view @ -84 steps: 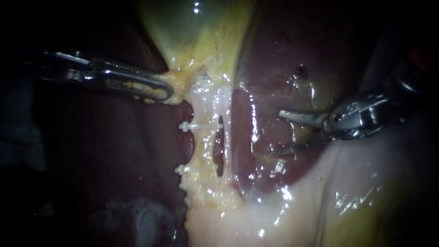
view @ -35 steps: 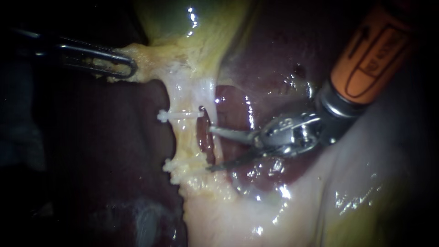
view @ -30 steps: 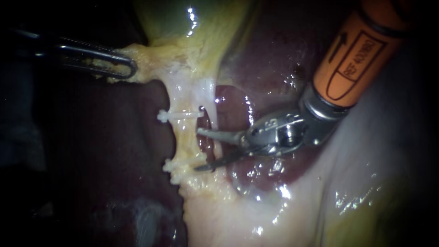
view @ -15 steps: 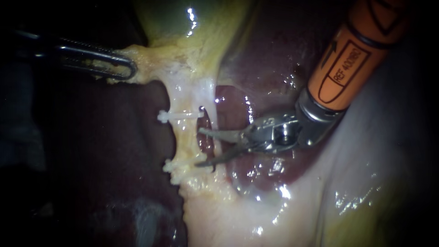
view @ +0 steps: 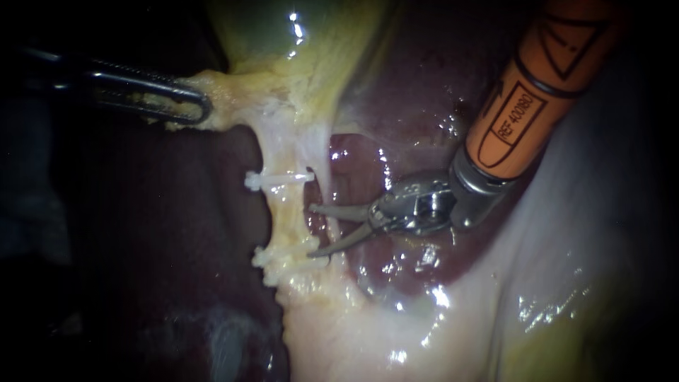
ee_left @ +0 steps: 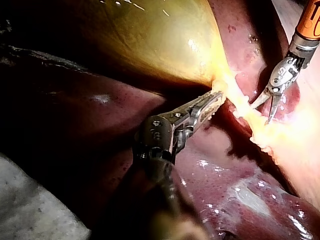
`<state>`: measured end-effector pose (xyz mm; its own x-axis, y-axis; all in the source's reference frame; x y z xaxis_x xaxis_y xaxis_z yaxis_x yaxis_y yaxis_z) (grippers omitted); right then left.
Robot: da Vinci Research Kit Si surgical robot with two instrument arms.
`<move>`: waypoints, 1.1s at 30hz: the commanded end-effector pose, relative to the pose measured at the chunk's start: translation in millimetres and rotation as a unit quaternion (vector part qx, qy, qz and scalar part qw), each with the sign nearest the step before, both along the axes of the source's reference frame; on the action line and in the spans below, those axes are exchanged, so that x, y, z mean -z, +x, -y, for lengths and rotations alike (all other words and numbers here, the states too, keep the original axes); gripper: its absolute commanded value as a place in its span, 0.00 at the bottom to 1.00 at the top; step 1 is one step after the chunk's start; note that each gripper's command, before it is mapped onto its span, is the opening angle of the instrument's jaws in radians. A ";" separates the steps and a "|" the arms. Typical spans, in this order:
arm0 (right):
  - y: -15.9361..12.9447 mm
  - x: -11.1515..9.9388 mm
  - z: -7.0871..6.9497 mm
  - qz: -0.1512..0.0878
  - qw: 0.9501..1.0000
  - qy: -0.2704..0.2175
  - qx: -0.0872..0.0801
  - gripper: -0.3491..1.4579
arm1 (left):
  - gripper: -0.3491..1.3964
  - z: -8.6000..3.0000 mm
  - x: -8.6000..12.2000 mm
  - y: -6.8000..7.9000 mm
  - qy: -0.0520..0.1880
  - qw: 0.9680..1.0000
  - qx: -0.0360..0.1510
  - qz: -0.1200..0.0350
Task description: Go to the cutting position left tube
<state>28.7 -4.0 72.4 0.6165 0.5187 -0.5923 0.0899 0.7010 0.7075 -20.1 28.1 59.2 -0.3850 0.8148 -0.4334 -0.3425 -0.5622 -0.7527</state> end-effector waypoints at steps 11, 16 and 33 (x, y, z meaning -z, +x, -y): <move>2.3 -0.1 -0.4 -0.019 0.999 0.028 -0.023 0.99 | 0.00 0.0 0.0 0.0 0.000 1.000 0.000 0.000; 3.9 -0.1 -0.5 -0.028 0.999 0.041 -0.020 0.99 | 0.00 0.0 0.0 -0.1 0.001 1.000 -0.001 0.001; 7.9 -0.5 -0.9 -0.034 0.998 0.048 -0.032 0.99 | 0.00 0.1 0.0 -0.2 0.001 1.000 0.000 0.000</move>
<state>36.7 -3.1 72.9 0.5381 0.6140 -0.5775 0.1015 0.6329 0.7675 -20.2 28.1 59.2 -0.3856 0.8150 -0.4325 -0.3410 -0.5614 -0.7540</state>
